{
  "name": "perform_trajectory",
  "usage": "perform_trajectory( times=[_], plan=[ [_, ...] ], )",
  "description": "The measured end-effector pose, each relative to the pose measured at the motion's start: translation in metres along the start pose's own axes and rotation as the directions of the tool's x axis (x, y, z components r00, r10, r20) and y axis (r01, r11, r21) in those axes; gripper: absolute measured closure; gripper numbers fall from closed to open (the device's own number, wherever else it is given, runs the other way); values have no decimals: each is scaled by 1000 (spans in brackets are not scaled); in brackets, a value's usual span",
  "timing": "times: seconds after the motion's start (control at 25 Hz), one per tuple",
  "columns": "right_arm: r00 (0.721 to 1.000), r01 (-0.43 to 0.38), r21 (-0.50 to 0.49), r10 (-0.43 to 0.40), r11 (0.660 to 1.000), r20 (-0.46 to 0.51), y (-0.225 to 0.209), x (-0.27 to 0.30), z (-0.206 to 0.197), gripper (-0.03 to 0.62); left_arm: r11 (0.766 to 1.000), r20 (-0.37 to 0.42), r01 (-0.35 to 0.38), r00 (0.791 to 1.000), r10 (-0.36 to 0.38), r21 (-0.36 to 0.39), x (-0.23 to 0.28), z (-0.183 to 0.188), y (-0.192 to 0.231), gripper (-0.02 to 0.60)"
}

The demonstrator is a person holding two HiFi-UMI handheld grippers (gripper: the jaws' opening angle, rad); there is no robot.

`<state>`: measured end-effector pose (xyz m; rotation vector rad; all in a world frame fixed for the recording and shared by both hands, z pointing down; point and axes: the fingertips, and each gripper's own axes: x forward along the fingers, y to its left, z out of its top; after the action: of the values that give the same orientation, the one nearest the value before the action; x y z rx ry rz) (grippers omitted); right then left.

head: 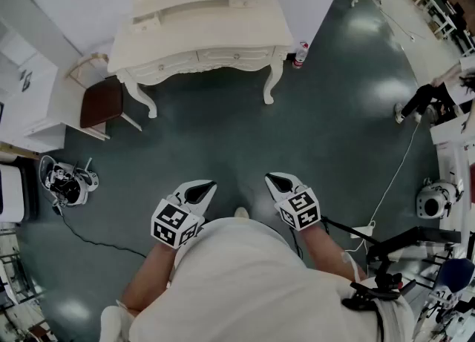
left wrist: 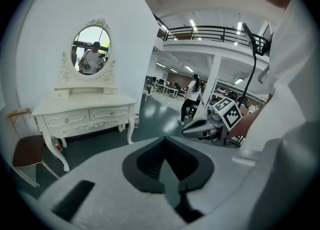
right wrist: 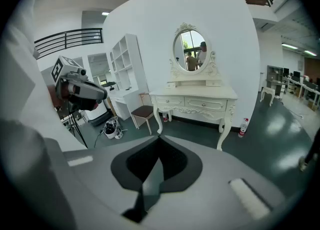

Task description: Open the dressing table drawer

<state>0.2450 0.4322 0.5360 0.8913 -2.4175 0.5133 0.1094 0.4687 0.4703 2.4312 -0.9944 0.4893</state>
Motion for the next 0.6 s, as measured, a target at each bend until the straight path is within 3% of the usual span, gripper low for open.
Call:
perform_trajectory(
  times=[0.28, 0.44, 0.6],
  plan=[
    [999, -48, -4, 48, 999, -2, 4, 10, -5, 594, 997, 5, -66, 998, 66, -27, -12, -5, 3, 578],
    [999, -40, 18, 40, 999, -7, 1, 16, 2, 594, 999, 0, -35, 999, 35, -24, -5, 3, 13, 578],
    [999, -13, 45, 14, 999, -29, -29, 64, 21, 592, 1000, -14, 8, 1000, -8, -28, 23, 23, 70, 578]
  ],
)
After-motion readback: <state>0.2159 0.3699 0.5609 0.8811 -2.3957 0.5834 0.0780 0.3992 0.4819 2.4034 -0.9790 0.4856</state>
